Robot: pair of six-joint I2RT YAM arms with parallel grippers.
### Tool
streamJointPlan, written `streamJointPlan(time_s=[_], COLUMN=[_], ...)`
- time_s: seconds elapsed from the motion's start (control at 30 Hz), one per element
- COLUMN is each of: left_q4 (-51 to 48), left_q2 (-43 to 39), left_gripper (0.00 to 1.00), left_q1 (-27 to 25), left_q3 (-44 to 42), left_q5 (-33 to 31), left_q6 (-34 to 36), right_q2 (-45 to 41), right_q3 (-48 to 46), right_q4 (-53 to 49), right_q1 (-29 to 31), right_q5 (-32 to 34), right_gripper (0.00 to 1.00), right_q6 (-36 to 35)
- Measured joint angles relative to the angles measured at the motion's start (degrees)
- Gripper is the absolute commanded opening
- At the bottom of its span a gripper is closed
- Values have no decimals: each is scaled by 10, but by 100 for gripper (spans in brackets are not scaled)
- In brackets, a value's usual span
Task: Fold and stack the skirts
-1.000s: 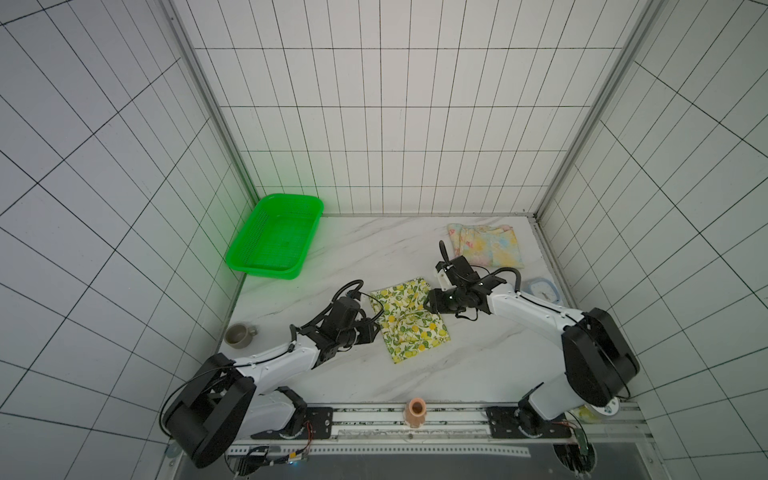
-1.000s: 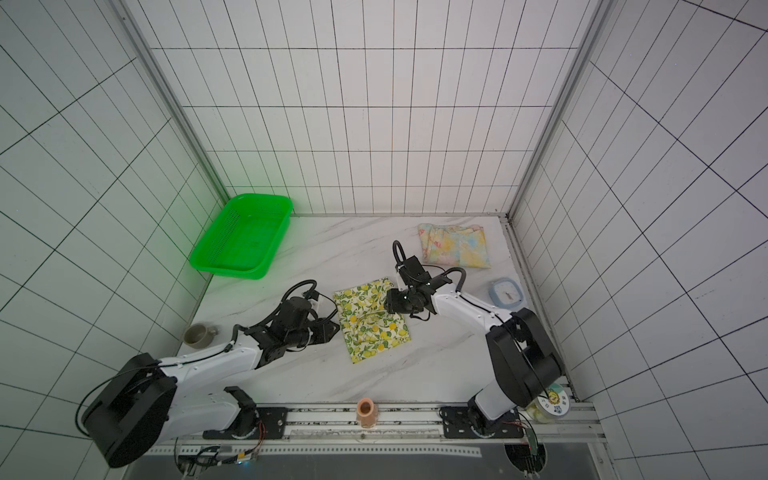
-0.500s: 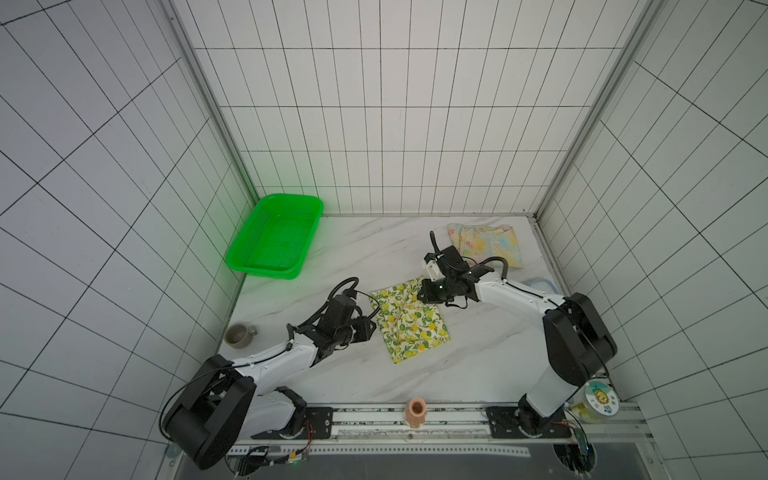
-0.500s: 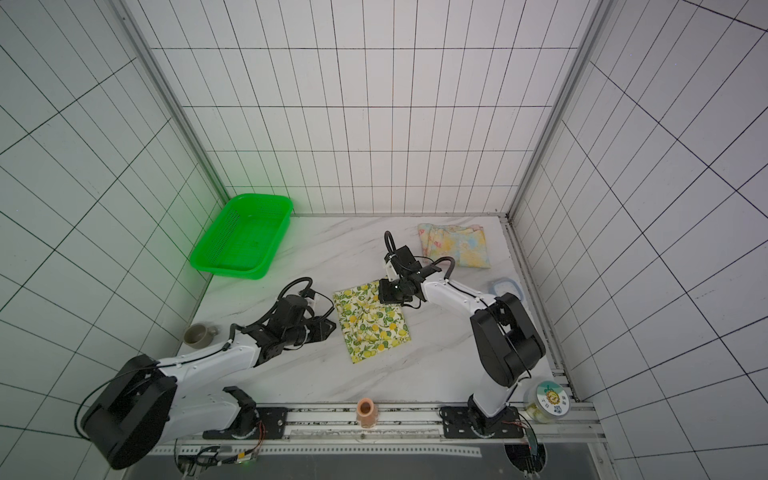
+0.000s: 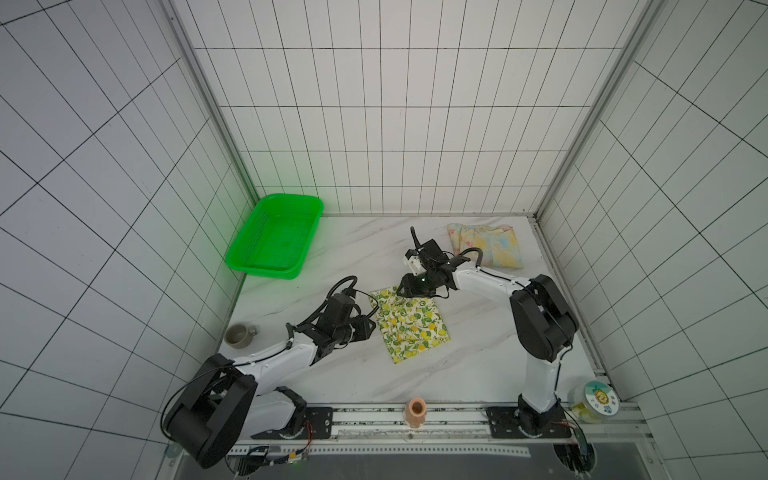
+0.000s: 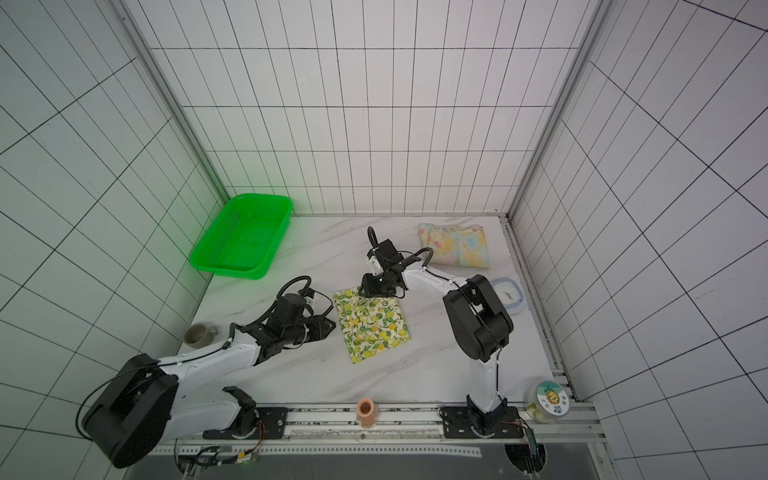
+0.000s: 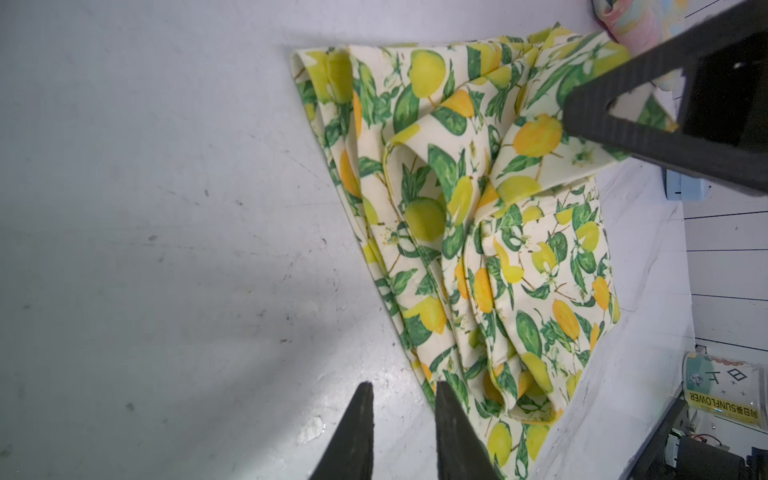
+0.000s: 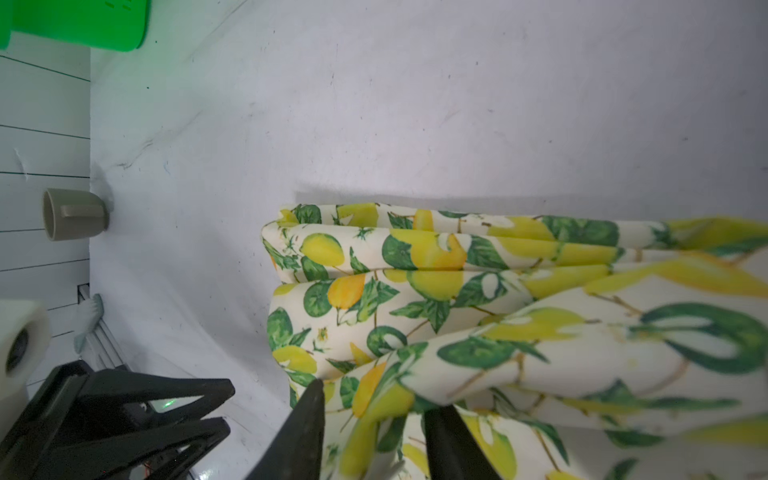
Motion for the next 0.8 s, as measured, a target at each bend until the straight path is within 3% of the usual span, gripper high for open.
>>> streamJointPlan(time_s=[0.43, 0.57, 0.8], left_q4=[-9, -13, 0], left_q2=[-3, -4, 37], left_gripper=[27, 28, 28], left_q1=[2, 2, -5], left_q3=[34, 55, 128], left_q5=[1, 2, 6], left_q6=[0, 0, 1], right_q2=[15, -14, -205], right_q3=[39, 34, -132], right_q4=[51, 59, 138], right_q1=[8, 7, -10], right_q5=[-52, -55, -47], right_gripper=[51, 49, 8], right_q6=[3, 3, 26])
